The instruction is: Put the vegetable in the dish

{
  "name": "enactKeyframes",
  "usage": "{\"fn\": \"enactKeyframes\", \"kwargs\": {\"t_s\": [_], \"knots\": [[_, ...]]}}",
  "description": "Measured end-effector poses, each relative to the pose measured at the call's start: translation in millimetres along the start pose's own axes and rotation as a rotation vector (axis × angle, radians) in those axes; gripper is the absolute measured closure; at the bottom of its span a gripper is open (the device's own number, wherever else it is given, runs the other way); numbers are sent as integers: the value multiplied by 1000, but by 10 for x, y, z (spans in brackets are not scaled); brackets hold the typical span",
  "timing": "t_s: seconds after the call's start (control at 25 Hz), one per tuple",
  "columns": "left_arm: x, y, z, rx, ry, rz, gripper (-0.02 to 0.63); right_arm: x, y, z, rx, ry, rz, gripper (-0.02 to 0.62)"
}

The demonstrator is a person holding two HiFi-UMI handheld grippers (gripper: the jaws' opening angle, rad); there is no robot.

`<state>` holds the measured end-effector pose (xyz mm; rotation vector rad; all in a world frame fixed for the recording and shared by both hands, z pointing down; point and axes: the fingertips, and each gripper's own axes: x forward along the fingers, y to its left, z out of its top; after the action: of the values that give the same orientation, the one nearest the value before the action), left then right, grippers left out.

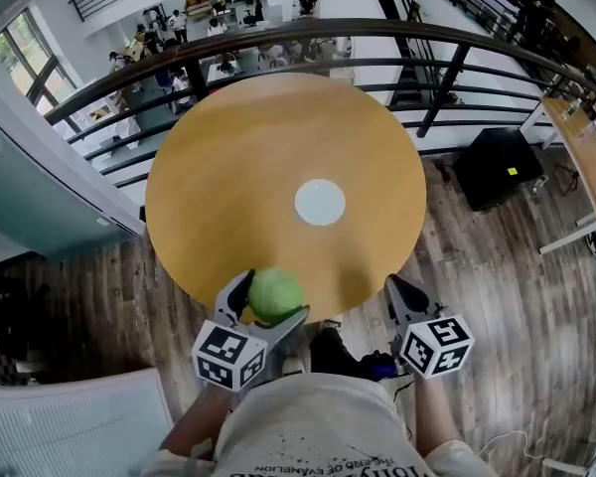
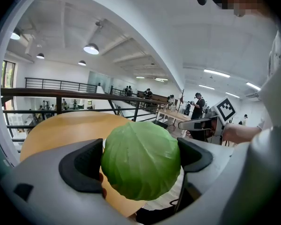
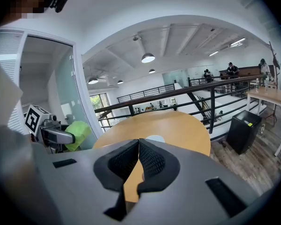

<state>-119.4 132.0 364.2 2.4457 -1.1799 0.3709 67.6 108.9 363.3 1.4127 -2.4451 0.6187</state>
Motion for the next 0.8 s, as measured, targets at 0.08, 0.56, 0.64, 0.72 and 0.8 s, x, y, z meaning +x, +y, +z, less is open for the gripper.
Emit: {"fn": "enactKeyframes", "kwargs": {"t_s": [0.08, 0.56, 0.64, 0.72, 0.8], "knots": [[166, 44, 127, -2, -5, 4, 118, 123, -130, 129, -6, -1, 13, 571], [984, 261, 586, -36, -12, 78, 118, 727, -887, 650, -29, 18, 96, 571], [1089, 265, 649, -38, -8, 87, 118, 798, -989, 719, -32, 23, 110, 571], [1163, 258, 687, -29, -3, 100, 118, 849, -1069, 750, -31, 25, 119, 571], [1196, 247, 700, -24, -2, 111, 118, 875, -1102, 739, -26, 27, 129, 571]]}}
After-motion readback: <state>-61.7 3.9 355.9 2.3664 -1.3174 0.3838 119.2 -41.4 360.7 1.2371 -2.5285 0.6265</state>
